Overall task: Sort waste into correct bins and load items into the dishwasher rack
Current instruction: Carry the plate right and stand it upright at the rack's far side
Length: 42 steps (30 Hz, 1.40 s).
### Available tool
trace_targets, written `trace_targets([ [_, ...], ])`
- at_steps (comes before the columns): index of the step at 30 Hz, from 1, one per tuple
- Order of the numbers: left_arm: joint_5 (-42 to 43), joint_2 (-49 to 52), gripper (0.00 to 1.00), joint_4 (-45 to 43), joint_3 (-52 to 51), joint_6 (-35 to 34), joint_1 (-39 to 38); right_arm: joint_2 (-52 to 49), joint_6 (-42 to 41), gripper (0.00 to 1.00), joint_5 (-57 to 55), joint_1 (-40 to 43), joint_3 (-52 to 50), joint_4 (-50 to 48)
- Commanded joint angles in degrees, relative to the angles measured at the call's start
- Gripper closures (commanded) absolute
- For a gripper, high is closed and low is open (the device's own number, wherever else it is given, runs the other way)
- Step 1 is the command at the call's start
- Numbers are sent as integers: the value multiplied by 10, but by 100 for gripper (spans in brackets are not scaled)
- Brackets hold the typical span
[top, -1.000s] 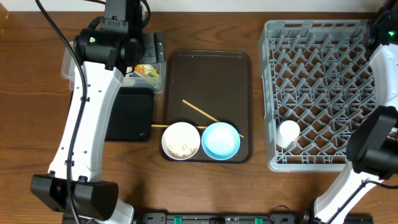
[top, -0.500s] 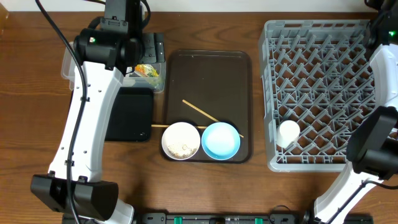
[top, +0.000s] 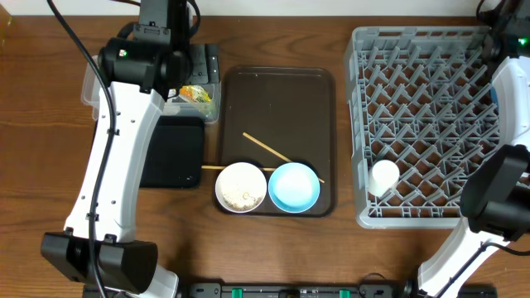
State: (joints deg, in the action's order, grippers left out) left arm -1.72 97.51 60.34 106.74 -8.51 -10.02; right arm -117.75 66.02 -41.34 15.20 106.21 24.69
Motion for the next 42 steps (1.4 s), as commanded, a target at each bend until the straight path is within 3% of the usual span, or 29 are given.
trace_targets([
  [1, -5, 2, 9, 3, 3, 8, 1, -14, -76, 20, 36, -8, -10, 9],
  [2, -5, 2, 9, 3, 3, 8, 1, -14, -89, 15, 42, -10, -10, 11],
  [3, -5, 2, 9, 3, 3, 8, 1, -14, -106, 2, 49, -13, -10, 11],
  [4, -5, 2, 9, 3, 3, 8, 1, -14, -122, 1, 55, -14, -10, 11],
  [9, -5, 2, 9, 3, 3, 8, 1, -10, -206, 1, 78, -20, -9, 9],
  [16, -5, 2, 9, 3, 3, 8, 1, 23, -262, 1, 111, -21, 2, -2],
  [25, -5, 2, 9, 3, 3, 8, 1, 125, -365, 1, 257, -12, 16, -8],
  [28, -5, 2, 9, 3, 3, 8, 1, 159, -402, 1, 351, -13, 16, 12],
  [34, -5, 2, 9, 3, 3, 8, 1, 219, -558, 1, 608, -20, 16, 113],
  [39, -5, 2, 9, 3, 3, 8, 1, 230, -622, 1, 800, -30, 16, 203],
  [42, -5, 2, 9, 3, 3, 8, 1, 226, -628, 1, 846, -47, 9, 244],
])
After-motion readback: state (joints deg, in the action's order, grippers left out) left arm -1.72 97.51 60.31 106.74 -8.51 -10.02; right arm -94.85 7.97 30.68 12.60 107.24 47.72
